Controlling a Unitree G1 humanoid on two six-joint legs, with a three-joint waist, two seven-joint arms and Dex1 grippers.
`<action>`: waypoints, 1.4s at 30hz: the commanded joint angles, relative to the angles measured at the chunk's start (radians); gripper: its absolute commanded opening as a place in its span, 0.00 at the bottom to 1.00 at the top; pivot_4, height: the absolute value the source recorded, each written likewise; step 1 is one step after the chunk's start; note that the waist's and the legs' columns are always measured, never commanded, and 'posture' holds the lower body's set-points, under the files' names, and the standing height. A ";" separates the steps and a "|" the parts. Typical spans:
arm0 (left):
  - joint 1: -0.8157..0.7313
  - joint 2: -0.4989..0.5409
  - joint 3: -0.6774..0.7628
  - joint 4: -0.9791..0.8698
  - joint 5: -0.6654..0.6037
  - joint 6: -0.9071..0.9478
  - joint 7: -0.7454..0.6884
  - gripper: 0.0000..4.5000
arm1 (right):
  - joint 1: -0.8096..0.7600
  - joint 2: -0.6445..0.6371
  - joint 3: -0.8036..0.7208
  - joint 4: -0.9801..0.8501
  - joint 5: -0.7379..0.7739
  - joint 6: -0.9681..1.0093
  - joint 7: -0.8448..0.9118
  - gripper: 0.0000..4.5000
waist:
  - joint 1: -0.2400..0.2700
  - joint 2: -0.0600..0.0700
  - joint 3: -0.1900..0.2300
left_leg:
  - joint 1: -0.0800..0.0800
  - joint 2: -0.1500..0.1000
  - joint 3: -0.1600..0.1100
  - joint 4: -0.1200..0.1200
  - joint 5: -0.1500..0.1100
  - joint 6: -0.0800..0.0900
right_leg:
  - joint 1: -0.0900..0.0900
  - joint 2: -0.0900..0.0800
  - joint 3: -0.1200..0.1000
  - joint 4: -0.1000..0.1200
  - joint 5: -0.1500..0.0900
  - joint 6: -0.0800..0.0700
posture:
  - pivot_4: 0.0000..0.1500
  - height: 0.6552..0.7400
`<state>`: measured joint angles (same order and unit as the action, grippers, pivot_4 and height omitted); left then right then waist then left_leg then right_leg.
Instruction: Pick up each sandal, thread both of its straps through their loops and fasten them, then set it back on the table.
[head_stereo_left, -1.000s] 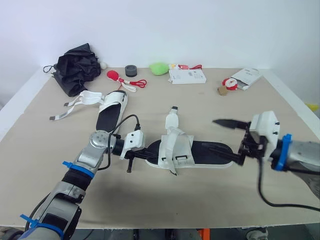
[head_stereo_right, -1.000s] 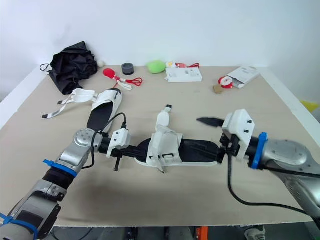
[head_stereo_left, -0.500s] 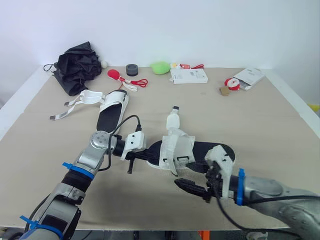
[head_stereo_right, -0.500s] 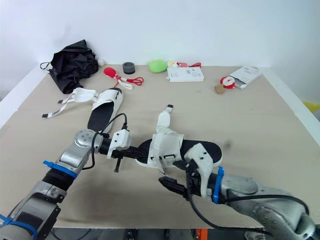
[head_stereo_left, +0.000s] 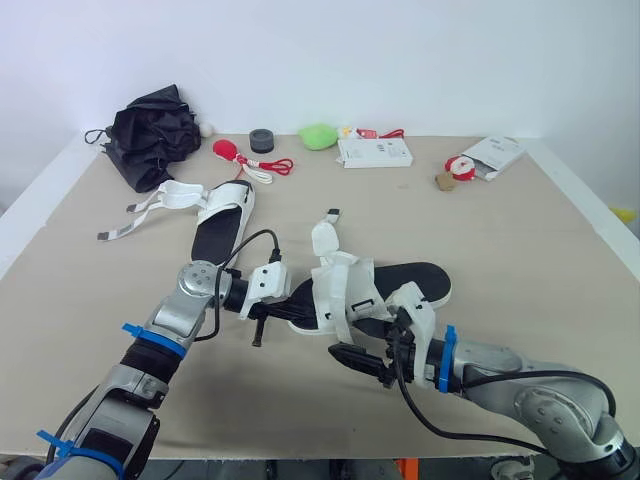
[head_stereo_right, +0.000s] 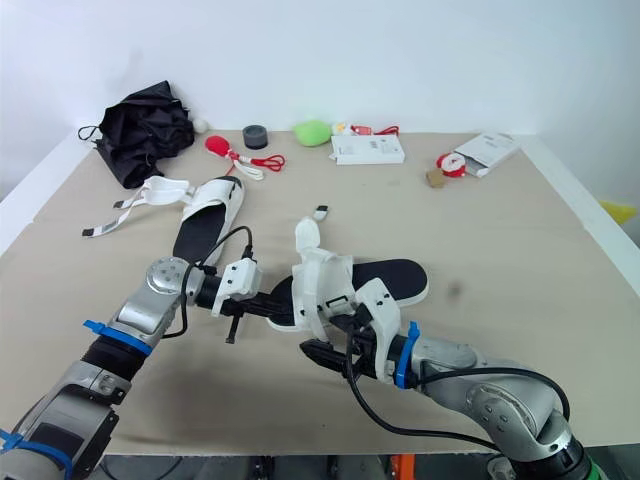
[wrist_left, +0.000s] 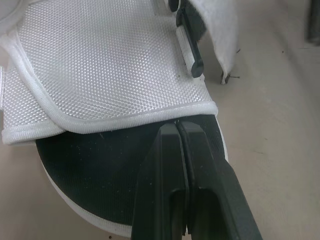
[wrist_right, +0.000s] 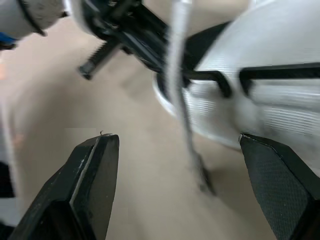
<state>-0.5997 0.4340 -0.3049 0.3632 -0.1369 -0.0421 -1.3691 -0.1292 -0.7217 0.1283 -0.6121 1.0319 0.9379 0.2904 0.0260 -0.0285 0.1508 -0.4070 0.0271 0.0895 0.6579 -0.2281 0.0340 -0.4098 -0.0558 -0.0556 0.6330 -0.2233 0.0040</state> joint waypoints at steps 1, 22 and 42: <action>0.030 0.010 -0.050 0.035 0.050 0.022 -0.004 0.00 | -0.036 0.024 -0.029 -0.010 0.027 0.024 0.014 0.92 | 0.000 0.000 0.000 | 0.000 0.000 0.000 0.000 0.000 0.000 | 0.000 0.000 0.000 0.000 0.000 0.000 | 1.00 1.00; 0.044 0.017 -0.046 0.012 0.044 0.036 0.010 0.00 | -0.047 0.069 -0.104 0.049 0.048 0.129 0.149 0.01 | -0.004 0.000 0.000 | -0.001 0.000 0.000 0.000 -0.001 0.000 | 0.000 0.000 -0.001 -0.001 -0.001 -0.001 | 1.00 1.00; 0.077 0.023 -0.045 -0.031 0.041 0.053 0.019 0.00 | -0.635 -0.070 -0.067 0.562 0.221 0.395 0.383 0.01 | -0.009 0.001 0.000 | -0.002 0.000 0.001 -0.002 -0.003 0.002 | -0.001 -0.002 -0.001 -0.002 -0.001 -0.002 | 1.00 1.00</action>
<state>-0.5651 0.4470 -0.2998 0.3015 -0.1410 -0.0217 -1.3530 -0.7149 -0.8090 0.0506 -0.1162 1.2969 1.3291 0.6377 0.0173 -0.0276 0.1510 -0.4090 0.0269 0.0910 0.6562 -0.2311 0.0360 -0.4114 -0.0576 -0.0566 0.6310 -0.2243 0.0020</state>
